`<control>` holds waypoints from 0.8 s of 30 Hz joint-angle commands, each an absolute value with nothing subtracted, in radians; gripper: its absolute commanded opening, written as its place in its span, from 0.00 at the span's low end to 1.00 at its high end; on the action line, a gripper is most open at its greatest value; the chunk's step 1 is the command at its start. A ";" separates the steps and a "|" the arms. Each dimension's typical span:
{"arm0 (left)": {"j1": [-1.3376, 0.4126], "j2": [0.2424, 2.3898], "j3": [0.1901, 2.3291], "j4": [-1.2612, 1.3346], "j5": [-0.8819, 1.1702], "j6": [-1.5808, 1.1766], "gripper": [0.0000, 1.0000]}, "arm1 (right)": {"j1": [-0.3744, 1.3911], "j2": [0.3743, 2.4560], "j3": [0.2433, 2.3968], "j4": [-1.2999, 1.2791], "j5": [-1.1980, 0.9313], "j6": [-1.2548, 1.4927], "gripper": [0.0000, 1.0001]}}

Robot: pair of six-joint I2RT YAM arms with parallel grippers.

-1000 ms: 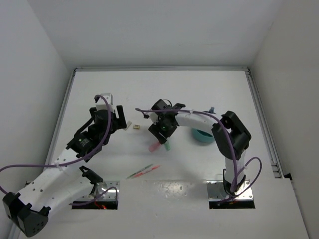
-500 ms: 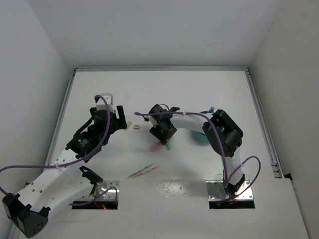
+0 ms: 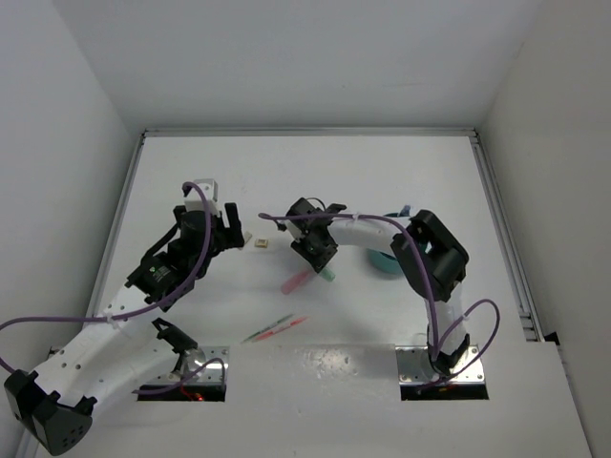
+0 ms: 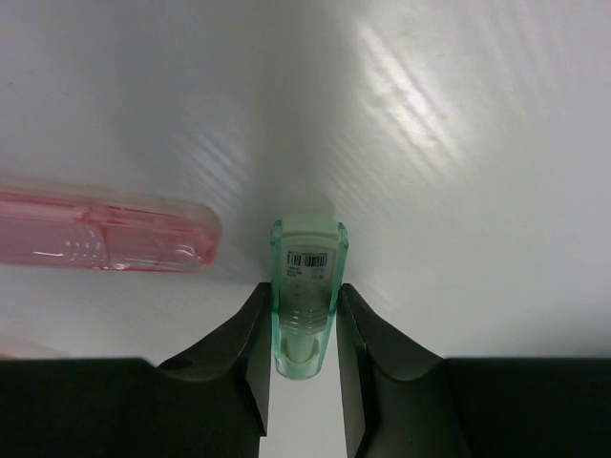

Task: Sort the stationery into containers
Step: Pick up the stationery from the center of the board.

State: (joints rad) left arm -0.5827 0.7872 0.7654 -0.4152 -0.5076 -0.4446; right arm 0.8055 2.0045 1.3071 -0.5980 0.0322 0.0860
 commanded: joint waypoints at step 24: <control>-0.578 0.834 0.773 -0.367 -0.342 -0.397 0.82 | 0.808 1.715 1.545 -0.811 0.764 -0.535 0.00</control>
State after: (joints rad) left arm -0.5823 0.8364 0.7654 -0.4015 -0.3565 -0.4042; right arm 0.8078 1.7126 1.4830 -0.7727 0.6365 -0.4141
